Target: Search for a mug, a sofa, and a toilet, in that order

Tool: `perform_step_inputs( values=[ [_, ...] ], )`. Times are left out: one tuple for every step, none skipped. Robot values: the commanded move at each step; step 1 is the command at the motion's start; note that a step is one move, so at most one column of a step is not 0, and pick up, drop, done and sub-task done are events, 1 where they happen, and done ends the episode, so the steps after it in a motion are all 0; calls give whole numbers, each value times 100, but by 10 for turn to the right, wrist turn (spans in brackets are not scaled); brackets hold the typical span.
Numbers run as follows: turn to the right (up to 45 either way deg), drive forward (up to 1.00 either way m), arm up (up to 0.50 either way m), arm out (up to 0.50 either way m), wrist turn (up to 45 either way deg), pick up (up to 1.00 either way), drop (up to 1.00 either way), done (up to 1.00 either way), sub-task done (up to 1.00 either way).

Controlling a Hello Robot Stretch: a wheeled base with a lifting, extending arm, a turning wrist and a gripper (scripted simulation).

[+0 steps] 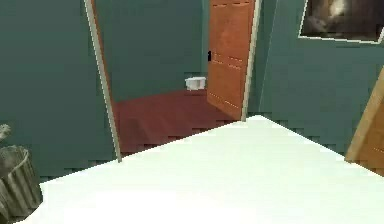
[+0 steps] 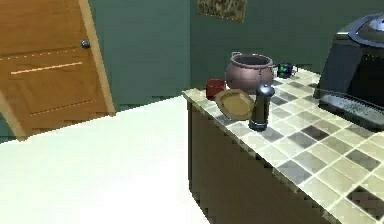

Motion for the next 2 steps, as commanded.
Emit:
perform_step_inputs(
  values=[
    [-30,0,0,0,0,0,0,0,0],
    [0,100,0,0,0,0,0,0,0]
  ],
)
